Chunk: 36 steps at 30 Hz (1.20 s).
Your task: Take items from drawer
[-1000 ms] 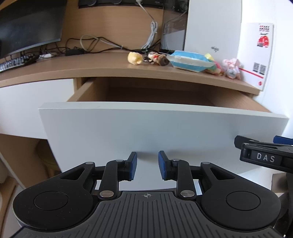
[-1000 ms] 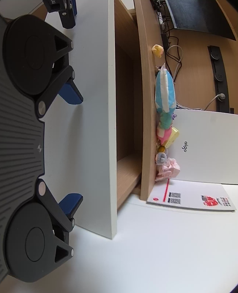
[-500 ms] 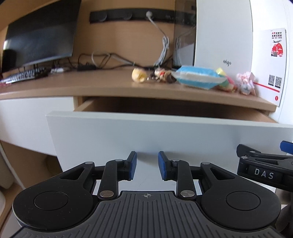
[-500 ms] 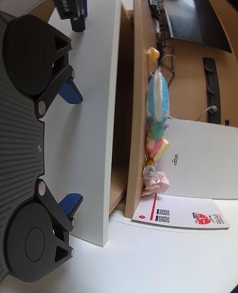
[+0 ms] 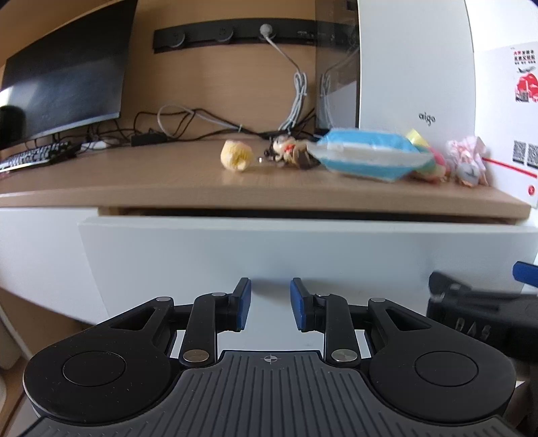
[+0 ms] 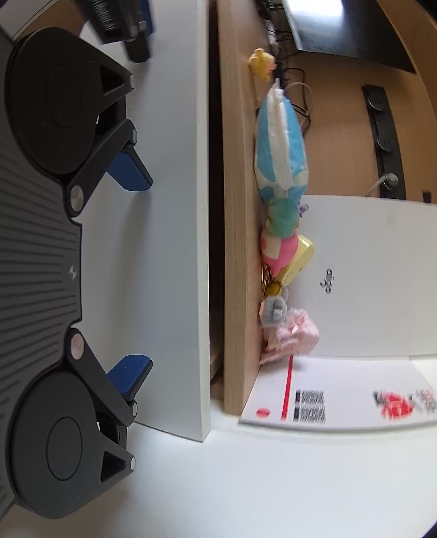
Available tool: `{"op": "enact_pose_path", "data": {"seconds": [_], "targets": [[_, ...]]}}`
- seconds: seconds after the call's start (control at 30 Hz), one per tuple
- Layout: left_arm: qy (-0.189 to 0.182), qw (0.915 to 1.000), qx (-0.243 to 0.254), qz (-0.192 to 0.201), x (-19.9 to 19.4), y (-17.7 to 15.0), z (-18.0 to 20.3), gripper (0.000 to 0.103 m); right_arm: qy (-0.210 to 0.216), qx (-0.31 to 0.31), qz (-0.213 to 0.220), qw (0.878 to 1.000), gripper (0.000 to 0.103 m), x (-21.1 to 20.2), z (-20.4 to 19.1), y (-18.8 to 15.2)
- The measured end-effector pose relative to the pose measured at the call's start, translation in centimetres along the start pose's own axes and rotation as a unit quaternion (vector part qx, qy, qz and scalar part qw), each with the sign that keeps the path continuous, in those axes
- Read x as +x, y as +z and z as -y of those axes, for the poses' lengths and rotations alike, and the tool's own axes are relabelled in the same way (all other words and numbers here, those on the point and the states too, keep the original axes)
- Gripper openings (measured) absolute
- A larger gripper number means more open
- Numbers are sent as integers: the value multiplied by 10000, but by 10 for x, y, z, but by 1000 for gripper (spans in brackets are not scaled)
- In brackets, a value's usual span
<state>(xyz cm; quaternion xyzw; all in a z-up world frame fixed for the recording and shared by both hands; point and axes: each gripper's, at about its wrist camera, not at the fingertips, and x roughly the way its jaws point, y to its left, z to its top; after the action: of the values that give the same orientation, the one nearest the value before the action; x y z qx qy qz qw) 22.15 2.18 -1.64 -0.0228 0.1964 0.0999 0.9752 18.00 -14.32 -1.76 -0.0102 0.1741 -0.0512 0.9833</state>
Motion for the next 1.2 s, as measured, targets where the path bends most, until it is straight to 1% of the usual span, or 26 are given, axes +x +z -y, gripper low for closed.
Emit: {"op": "enact_pose_path", "data": {"seconds": [0.07, 0.27, 0.3, 0.37, 0.4, 0.43, 0.53, 0.63, 0.7, 0.8, 0.93, 1.03, 1.1, 1.2], "targets": [[9, 10000, 51, -10, 9, 5, 2, 29, 7, -23, 29, 10000, 103, 9, -1, 2], [19, 9998, 204, -2, 28, 12, 6, 30, 79, 300, -31, 9995, 103, 33, 2, 8], [15, 9998, 194, 11, 28, 11, 6, 30, 185, 319, -29, 9993, 103, 34, 3, 8], [-64, 9997, 232, -42, 30, 9, 7, 37, 261, 334, -39, 9991, 103, 36, 2, 6], [-159, 9995, 245, -108, 31, 9, 7, 48, 238, 316, -44, 9992, 103, 35, 0, 6], [-248, 9992, 259, -172, 33, 9, 7, 54, 213, 293, -64, 9993, 103, 35, -2, 6], [-282, 9991, 226, -222, 28, 12, 2, 51, 192, 237, -70, 9995, 103, 28, -6, 12], [-190, 9997, 39, -172, 3, 11, -11, 48, 173, 183, -188, 9995, 103, 12, -5, 15], [-195, 9996, 60, -203, -19, 7, -19, 47, 141, 290, -403, 9987, 103, -5, -4, 13], [-211, 9991, 178, -312, -55, -2, -30, 48, 84, 617, -642, 9960, 103, -41, -4, 2], [-220, 9978, 341, -529, -101, -14, -40, 48, 106, 759, -775, 9940, 103, -97, -11, -15], [-290, 9972, 254, -644, -131, -21, -48, 48, 44, 814, -886, 9927, 103, -131, -16, -27], [-347, 9968, 215, -683, -144, -24, -49, 48, 2, 845, -916, 9922, 103, -152, -17, -33], [-395, 9962, 137, -760, -160, -29, -48, 48, -82, 792, -999, 9918, 103, -171, -17, -35]]}}
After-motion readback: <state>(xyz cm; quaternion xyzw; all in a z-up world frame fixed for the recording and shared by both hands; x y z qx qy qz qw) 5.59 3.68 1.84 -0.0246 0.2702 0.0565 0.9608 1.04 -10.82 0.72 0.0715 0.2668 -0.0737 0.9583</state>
